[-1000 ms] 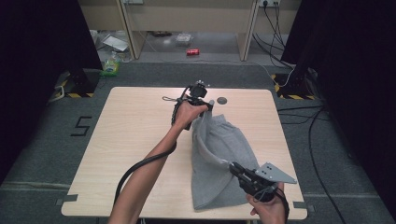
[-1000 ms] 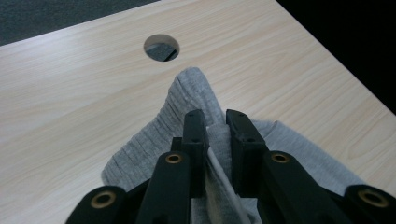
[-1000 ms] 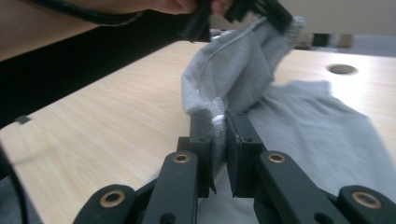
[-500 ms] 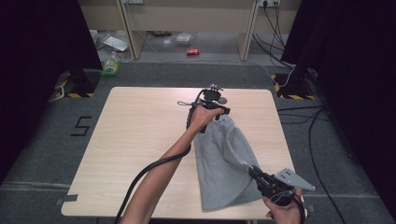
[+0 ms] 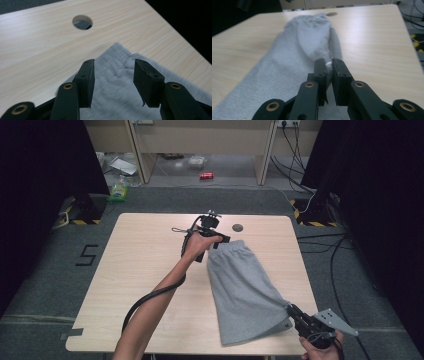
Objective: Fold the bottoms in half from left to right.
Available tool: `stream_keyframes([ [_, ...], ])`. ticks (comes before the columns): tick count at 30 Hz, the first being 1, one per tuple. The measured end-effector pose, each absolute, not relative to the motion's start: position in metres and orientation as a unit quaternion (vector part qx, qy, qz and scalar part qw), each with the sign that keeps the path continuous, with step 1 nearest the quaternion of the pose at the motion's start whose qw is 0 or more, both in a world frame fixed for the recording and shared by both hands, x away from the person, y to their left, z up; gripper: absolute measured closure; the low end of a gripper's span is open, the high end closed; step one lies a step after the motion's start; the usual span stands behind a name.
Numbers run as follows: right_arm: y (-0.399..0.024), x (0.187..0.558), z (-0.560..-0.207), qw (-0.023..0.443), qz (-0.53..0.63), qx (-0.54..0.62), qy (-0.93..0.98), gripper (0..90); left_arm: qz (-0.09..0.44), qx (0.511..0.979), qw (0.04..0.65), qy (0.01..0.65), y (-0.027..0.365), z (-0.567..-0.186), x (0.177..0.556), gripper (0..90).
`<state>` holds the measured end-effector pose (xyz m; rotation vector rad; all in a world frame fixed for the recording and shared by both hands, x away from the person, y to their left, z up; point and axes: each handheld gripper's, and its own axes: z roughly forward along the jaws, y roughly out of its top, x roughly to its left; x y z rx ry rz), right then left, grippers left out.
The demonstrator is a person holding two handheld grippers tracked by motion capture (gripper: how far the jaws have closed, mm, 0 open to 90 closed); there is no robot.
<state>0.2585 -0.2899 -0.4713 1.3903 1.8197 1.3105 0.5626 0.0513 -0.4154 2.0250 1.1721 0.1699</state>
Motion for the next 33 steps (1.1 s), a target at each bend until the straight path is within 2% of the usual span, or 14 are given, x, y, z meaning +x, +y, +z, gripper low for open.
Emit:
stream_keyframes([
  [4,-0.296,0.255,-0.482,0.236,0.455,0.522,0.682,80.0,0.071,0.793,0.375,0.474,0.066,-0.427,0.565,51.2],
  [6,-0.296,0.255,-0.483,0.236,0.444,0.536,0.678,74.7,0.070,0.794,0.371,0.477,0.070,-0.432,0.565,50.4],
  [9,-0.293,0.258,-0.478,0.260,0.426,0.535,0.682,61.9,0.068,0.800,0.362,0.475,0.073,-0.439,0.564,49.5],
  [11,-0.288,0.264,-0.473,0.257,0.425,0.526,0.691,58.2,0.066,0.801,0.359,0.476,0.075,-0.443,0.563,49.0],
  [15,-0.273,0.285,-0.466,0.264,0.406,0.503,0.716,56.2,0.064,0.802,0.351,0.479,0.080,-0.450,0.561,48.4],
  [19,-0.268,0.314,-0.468,0.257,0.384,0.504,0.729,58.7,0.062,0.806,0.341,0.479,0.087,-0.459,0.558,47.4],
  [25,-0.263,0.346,-0.478,0.215,0.367,0.513,0.746,67.2,0.052,0.805,0.336,0.486,0.091,-0.472,0.556,47.0],
  [29,-0.260,0.357,-0.484,0.192,0.355,0.510,0.760,81.2,0.050,0.807,0.332,0.486,0.090,-0.478,0.555,46.5],
  [31,-0.263,0.361,-0.486,0.206,0.335,0.499,0.772,87.1,0.050,0.806,0.332,0.487,0.089,-0.479,0.555,46.3],
  [33,-0.269,0.366,-0.487,0.236,0.304,0.498,0.777,89.1,0.050,0.805,0.334,0.488,0.089,-0.480,0.554,46.2],
])
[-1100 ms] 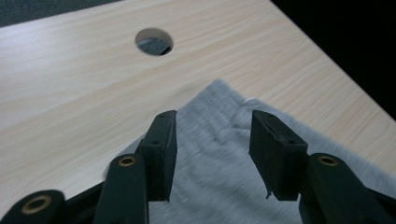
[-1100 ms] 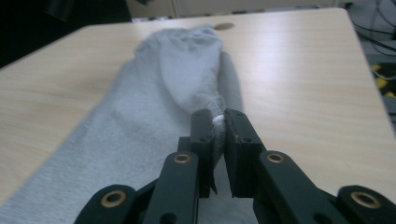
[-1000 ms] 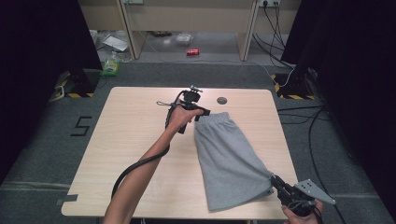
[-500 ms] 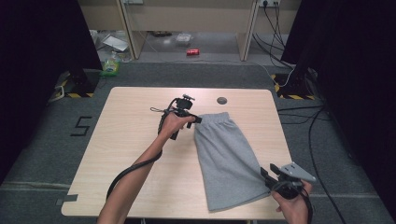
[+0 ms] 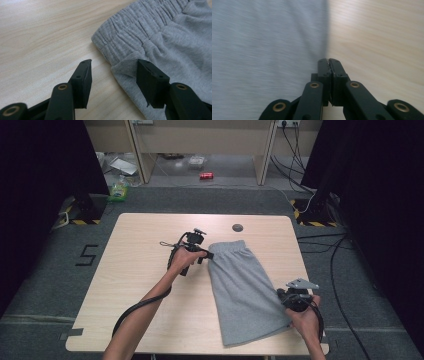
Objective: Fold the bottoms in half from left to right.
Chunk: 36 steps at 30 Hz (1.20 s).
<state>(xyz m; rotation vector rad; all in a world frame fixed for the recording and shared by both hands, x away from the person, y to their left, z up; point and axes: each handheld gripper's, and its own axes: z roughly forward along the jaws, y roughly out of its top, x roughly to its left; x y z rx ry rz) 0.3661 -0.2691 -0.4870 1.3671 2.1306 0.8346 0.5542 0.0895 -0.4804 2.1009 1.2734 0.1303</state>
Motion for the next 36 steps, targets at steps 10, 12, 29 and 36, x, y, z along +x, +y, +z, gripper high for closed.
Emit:
stream_keyframes([
  [10,-0.275,0.316,-0.459,0.242,0.373,0.499,0.743,63.2,0.051,0.804,0.337,0.487,0.098,-0.481,0.551,45.9],
  [12,-0.274,0.301,-0.461,0.238,0.371,0.497,0.747,59.0,0.049,0.804,0.337,0.487,0.098,-0.482,0.549,45.8],
  [29,-0.291,0.273,-0.459,0.221,0.393,0.495,0.743,84.8,0.053,0.803,0.338,0.488,0.098,-0.486,0.548,45.3],
  [36,-0.303,0.289,-0.501,0.202,0.321,0.537,0.753,76.8,0.059,0.799,0.339,0.494,0.099,-0.487,0.549,45.0],
])
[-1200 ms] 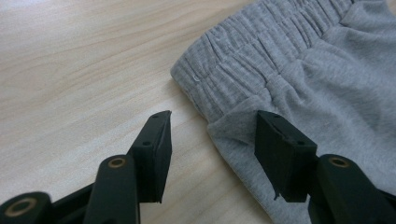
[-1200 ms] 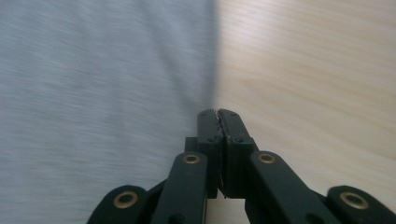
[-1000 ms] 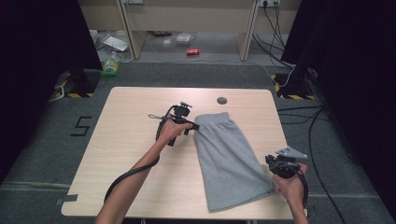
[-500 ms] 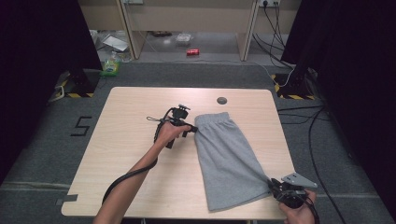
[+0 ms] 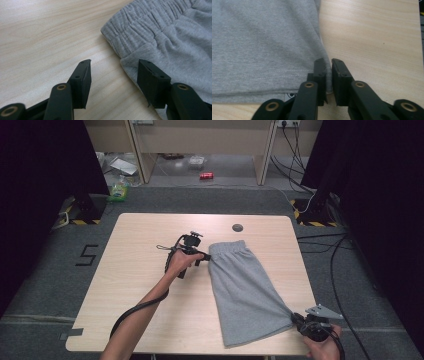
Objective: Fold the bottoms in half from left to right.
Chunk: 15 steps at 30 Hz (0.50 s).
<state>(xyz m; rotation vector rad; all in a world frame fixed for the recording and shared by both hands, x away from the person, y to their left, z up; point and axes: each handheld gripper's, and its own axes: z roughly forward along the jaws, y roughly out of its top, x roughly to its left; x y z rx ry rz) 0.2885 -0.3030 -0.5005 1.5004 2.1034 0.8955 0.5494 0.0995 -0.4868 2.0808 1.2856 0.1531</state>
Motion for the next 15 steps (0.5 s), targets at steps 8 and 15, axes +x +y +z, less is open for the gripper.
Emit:
stream_keyframes([
  [8,-0.268,0.280,-0.461,0.252,0.350,0.491,0.757,59.0,0.060,0.793,0.346,0.497,0.089,-0.488,0.549,45.4],
  [15,-0.224,0.281,-0.469,0.204,0.370,0.443,0.791,56.0,0.075,0.801,0.331,0.493,0.069,-0.493,0.551,48.1],
])
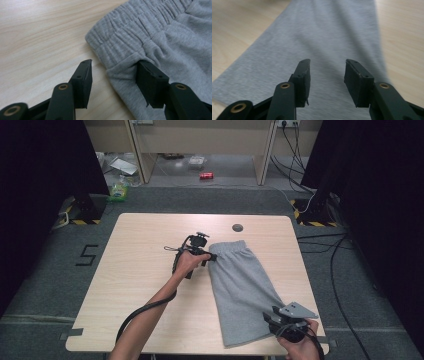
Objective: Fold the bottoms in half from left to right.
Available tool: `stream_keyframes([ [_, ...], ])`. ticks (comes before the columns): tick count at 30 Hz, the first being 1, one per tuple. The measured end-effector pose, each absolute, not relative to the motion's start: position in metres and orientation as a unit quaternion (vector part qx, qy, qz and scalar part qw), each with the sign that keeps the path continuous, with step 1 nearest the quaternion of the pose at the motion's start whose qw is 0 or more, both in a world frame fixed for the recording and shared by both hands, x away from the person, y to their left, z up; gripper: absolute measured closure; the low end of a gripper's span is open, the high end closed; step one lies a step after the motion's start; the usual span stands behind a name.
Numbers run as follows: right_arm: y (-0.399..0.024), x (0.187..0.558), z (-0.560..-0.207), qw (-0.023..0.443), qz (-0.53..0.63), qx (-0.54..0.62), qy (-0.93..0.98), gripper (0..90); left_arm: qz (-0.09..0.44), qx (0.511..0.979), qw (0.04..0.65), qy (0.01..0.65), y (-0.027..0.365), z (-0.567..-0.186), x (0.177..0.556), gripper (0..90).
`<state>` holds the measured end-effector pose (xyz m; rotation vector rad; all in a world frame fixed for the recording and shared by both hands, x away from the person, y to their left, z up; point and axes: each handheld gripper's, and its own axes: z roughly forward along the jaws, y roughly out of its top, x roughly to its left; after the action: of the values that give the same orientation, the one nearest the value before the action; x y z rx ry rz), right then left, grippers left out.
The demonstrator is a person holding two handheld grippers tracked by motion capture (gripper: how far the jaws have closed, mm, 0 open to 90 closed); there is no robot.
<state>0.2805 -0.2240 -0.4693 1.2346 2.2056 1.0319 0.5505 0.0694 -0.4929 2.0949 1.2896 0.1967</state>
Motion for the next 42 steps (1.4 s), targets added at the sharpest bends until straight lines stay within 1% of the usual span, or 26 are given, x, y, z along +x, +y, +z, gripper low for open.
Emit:
stream_keyframes([
  [3,-0.213,0.282,-0.474,0.184,0.378,0.432,0.798,55.5,0.101,0.810,0.315,0.484,0.061,-0.495,0.552,51.6],
  [8,-0.190,0.277,-0.484,0.163,0.369,0.403,0.822,53.4,0.121,0.825,0.294,0.467,0.057,-0.494,0.553,57.4],
  [12,-0.169,0.275,-0.489,0.143,0.372,0.382,0.834,51.9,0.126,0.830,0.292,0.459,0.056,-0.494,0.552,59.0],
  [20,-0.127,0.268,-0.495,0.135,0.367,0.344,0.854,47.8,0.133,0.832,0.293,0.452,0.057,-0.495,0.551,59.3],
  [25,-0.109,0.265,-0.503,0.123,0.345,0.337,0.867,47.6,0.135,0.834,0.291,0.448,0.057,-0.495,0.551,59.3],
  [26,-0.107,0.266,-0.505,0.126,0.338,0.331,0.872,48.4,0.135,0.835,0.291,0.448,0.057,-0.495,0.551,59.3],
  [27,-0.107,0.266,-0.507,0.130,0.340,0.326,0.873,51.2,0.135,0.835,0.290,0.447,0.057,-0.494,0.551,59.3],
  [28,-0.106,0.265,-0.506,0.141,0.335,0.317,0.876,56.1,0.135,0.836,0.290,0.447,0.056,-0.494,0.551,59.3],
  [30,-0.104,0.265,-0.507,0.143,0.338,0.313,0.876,65.2,0.135,0.836,0.289,0.446,0.057,-0.494,0.551,59.3],
  [32,-0.101,0.266,-0.507,0.146,0.340,0.301,0.879,74.9,0.148,0.843,0.280,0.435,0.057,-0.493,0.551,59.5],
  [33,-0.098,0.267,-0.508,0.149,0.345,0.299,0.877,77.7,0.154,0.846,0.276,0.430,0.057,-0.493,0.551,59.5],
  [35,-0.093,0.268,-0.509,0.152,0.348,0.291,0.878,79.9,0.163,0.849,0.271,0.424,0.060,-0.493,0.551,59.7],
  [37,-0.085,0.270,-0.510,0.150,0.351,0.287,0.878,80.3,0.166,0.850,0.264,0.424,0.067,-0.492,0.552,59.9],
  [42,-0.045,0.276,-0.511,0.131,0.359,0.258,0.887,79.7,0.169,0.852,0.254,0.425,0.088,-0.492,0.554,60.9],
])
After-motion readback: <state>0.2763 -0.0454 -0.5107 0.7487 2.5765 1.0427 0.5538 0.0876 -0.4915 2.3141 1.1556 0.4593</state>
